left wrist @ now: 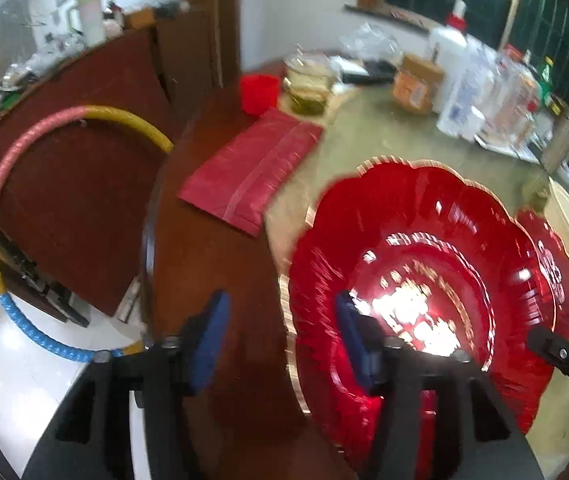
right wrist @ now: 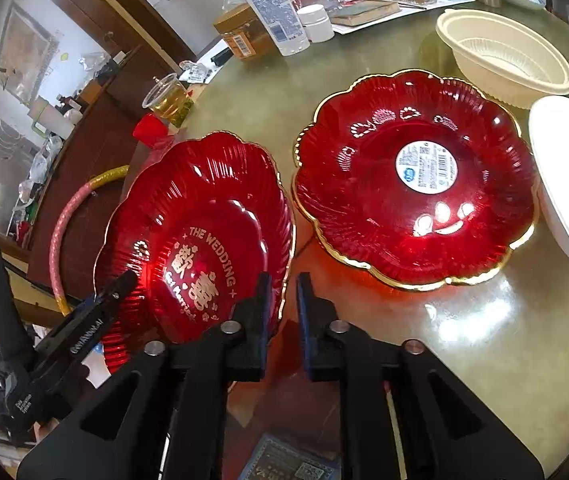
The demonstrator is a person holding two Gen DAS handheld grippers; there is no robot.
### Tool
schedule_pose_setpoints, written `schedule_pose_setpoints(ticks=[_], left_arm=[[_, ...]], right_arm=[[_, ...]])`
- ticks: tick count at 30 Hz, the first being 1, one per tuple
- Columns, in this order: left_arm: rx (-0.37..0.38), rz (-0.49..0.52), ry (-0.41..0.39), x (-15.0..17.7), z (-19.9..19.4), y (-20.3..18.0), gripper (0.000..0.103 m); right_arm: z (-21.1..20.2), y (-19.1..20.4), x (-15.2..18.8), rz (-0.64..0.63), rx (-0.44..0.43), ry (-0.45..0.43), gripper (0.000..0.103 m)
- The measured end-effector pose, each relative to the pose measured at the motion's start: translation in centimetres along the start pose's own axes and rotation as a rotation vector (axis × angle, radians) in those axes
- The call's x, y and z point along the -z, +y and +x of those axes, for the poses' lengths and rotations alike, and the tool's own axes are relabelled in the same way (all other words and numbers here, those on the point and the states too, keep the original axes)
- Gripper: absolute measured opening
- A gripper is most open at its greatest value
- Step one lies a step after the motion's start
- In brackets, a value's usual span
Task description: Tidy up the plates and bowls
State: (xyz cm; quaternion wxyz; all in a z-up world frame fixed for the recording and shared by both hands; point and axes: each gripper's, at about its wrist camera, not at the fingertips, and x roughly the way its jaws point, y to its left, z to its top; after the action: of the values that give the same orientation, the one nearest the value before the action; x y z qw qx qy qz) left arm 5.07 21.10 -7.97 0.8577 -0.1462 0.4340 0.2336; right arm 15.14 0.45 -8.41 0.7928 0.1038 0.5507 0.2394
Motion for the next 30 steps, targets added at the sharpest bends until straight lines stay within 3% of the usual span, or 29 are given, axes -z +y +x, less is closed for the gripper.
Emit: schedule_pose_setpoints(ticks=[2, 4, 5, 9, 12, 17, 22, 25, 30], left_arm=[[-0.024, -0.023, -0.039, -0.2, -0.9, 0.5, 0.057], [-0.030, -0.069, -0.078, -0.5, -2.2, 1.3, 0.063], [-0.029, -0.094, -0.104, -0.7, -3.0, 1.7, 0.066], [0.047, -0.169, -0.237, -1.5, -6.9, 1.9, 0.082], [0.137, -0.123, -0.270, -2.5, -8.8, -0.5, 0.083], [0.258, 0.089, -0.210, -4.5, -9.0, -7.8, 0.084], [0.350, 0.253, -0.017, -7.1, -5.4, -15.5, 0.084], [0.361, 0.289, 0.085, -7.8, -2.4, -18.6, 0.084], [0.318, 0.346, 0.163, -8.0, 1.4, -21.6, 0.084]], right_arm=[[-0.4, -0.3, 0.1, 0.011, -0.007, -0.009, 0.018], [-1.0, -0.6, 0.2, 0.026, -0.007, -0.013, 0.039], [-1.5, -0.7, 0.3, 0.028, -0.018, -0.021, 0.043], [-4.5, -2.1, 1.4, 0.049, -0.094, -0.074, 0.045], [-6.8, -4.2, 1.9, 0.109, -0.113, -0.130, 0.062], [-8.6, -8.8, 2.3, 0.263, -0.138, -0.176, 0.065], [-7.4, -11.5, 2.2, 0.353, -0.182, -0.146, 0.065], [-6.5, -12.5, 1.9, 0.391, -0.208, -0.134, 0.065], [-5.6, -14.1, 0.9, 0.444, -0.228, -0.127, 0.065]])
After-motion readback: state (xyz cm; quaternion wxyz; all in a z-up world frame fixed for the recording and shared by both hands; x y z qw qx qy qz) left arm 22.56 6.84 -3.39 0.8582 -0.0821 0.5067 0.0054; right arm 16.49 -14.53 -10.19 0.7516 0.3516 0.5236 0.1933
